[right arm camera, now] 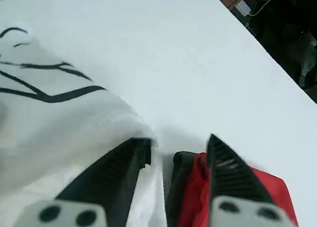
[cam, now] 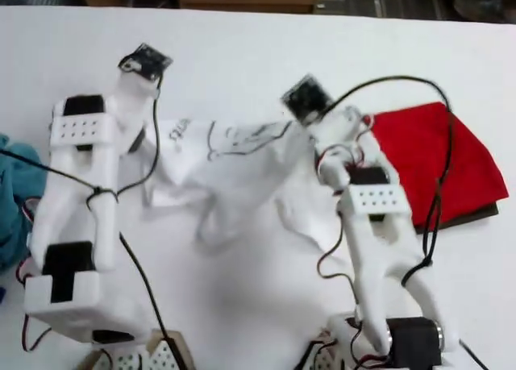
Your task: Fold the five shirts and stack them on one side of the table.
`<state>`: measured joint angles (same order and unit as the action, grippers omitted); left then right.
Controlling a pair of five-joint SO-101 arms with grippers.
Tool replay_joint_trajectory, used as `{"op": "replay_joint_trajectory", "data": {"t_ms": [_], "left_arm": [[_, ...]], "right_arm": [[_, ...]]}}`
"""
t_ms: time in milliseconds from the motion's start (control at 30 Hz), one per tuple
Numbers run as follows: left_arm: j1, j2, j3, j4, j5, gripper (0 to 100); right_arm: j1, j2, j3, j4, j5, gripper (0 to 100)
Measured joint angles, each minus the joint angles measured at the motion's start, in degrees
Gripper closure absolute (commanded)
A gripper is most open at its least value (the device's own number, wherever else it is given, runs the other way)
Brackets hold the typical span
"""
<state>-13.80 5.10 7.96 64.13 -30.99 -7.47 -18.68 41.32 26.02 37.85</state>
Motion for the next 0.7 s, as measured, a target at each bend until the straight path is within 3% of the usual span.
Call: {"op": "replay_joint_trajectory", "data": {"t_ms": [167,400,533,700], "left_arm": [[-1.2,0.4,0.0,-0.2,0.0,98],[-5.5,0.5,-0.1,-0.2,0.0,98],[-7.3,0.5,-0.6,-0.2,0.0,98],[-7.4,0.5,-0.7,0.6,0.0,98]], "right_arm": [[-2.5,-0.9,-5.5,15.6,-1.0,90.4],[-14.7,-7.0,-0.6,31.1,-1.0,91.5],[-23.4,-7.3,6.2,28.7,-1.1,91.5],[-29.6,-7.4,14.8,14.6,-3.6,89.6]]}}
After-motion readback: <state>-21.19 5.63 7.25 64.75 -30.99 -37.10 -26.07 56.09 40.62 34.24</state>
